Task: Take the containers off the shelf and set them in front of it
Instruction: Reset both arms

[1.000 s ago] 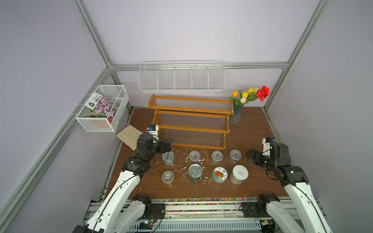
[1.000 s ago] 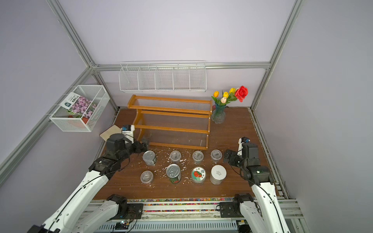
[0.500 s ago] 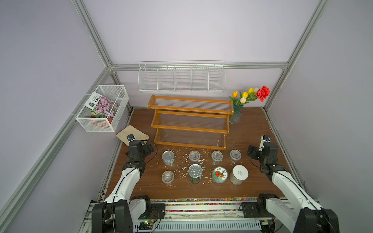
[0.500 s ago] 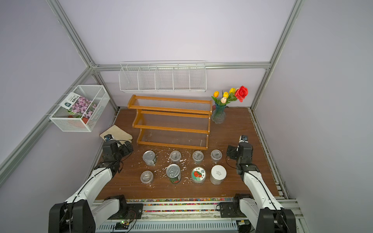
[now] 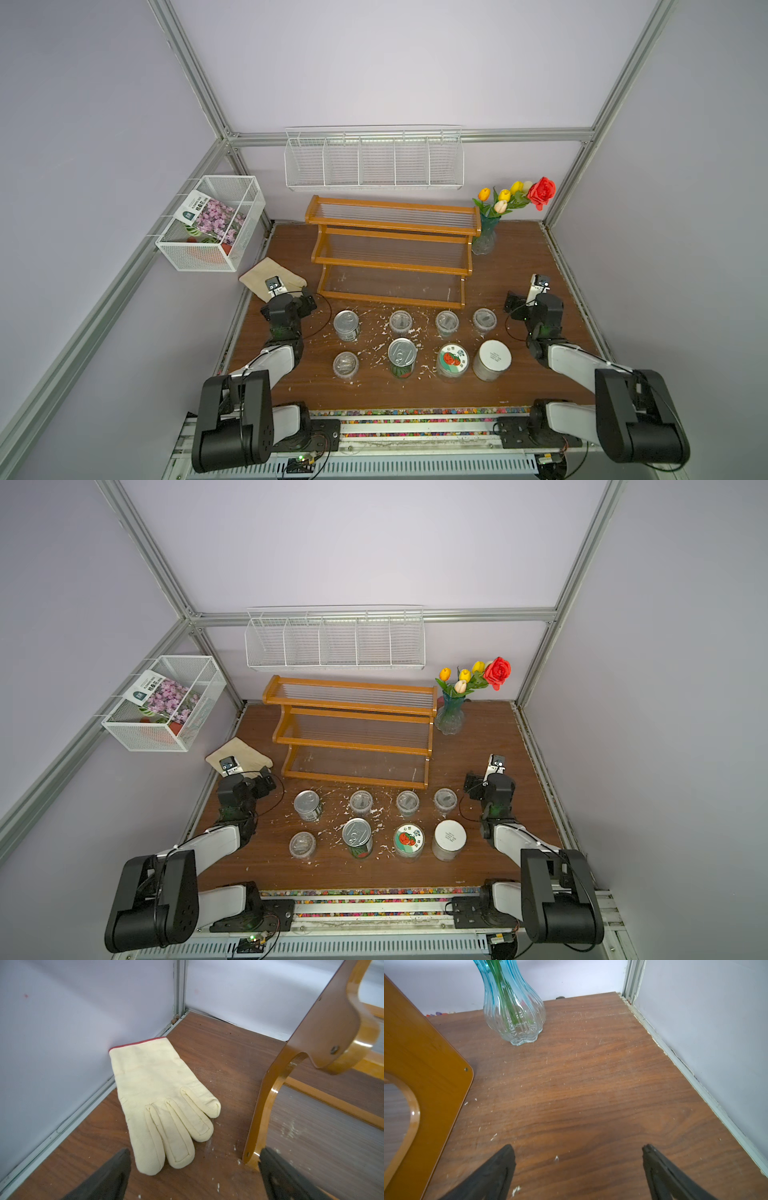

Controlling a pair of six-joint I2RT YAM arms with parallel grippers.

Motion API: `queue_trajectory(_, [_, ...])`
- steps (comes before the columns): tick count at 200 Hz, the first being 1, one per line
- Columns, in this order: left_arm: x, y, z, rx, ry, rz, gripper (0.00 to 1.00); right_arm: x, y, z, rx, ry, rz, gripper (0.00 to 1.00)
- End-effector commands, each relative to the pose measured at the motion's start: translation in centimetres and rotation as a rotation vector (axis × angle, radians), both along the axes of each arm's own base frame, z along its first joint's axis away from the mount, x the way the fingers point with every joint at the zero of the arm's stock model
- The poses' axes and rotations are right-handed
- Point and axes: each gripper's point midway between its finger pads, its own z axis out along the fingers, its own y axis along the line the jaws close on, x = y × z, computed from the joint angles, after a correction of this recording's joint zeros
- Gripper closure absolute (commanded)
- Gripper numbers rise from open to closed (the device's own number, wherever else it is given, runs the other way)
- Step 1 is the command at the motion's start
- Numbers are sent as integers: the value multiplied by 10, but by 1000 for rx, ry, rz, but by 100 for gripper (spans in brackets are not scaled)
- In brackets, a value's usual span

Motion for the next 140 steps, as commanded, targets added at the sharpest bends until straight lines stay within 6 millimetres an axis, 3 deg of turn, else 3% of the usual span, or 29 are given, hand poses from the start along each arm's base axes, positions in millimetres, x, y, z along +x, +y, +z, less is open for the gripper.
queue_trajectory(1, [12, -6, 20, 35, -76, -55, 0, 15, 1, 20, 4, -94, 11, 2])
queue_trajectory(62, [25, -15, 28, 62, -140, -120, 0, 23, 2, 21, 10, -110, 16, 2])
queue_trajectory(97, [41, -24, 20, 33, -128, -175, 0, 25, 2, 21, 0, -113, 21, 2])
queue_trajectory(140, [44, -26, 12, 33, -121, -192, 1, 30, 3, 17, -12, -110, 36, 2])
